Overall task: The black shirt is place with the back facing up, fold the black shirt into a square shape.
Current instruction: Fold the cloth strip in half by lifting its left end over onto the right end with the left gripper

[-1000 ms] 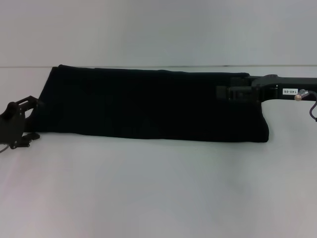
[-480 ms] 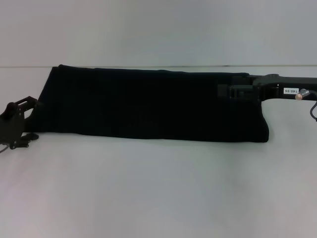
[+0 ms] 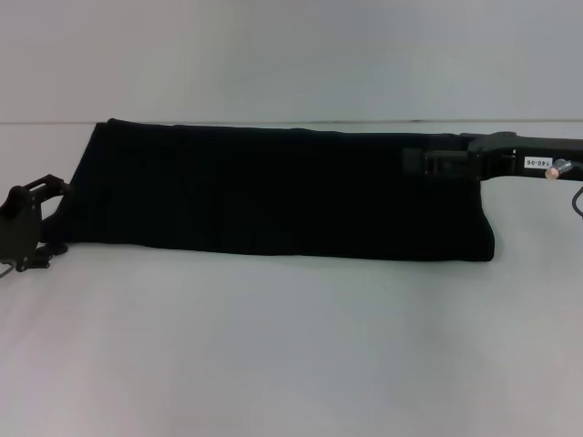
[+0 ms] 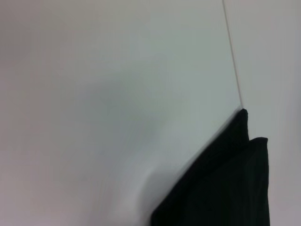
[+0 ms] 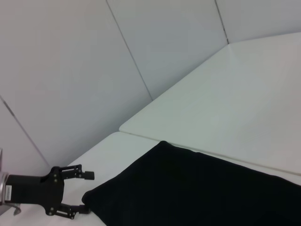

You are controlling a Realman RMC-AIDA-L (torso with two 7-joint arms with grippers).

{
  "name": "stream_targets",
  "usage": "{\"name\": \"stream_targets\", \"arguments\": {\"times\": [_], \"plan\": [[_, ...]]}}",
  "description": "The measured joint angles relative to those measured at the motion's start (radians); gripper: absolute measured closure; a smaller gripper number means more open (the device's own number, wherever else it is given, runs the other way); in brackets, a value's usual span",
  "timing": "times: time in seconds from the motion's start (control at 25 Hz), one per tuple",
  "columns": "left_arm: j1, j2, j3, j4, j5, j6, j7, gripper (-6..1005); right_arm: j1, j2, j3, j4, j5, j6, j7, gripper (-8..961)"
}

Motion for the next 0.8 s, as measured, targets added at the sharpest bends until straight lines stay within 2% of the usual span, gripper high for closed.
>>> {"name": "stream_targets", "arguments": {"times": [0.8], "plan": [[-0.012, -0.001, 0.006, -0.034, -0.040, -0.101, 0.024, 62, -0.002, 0.002, 0.030, 0.000, 0.000, -0.001, -0.001, 128]]}}
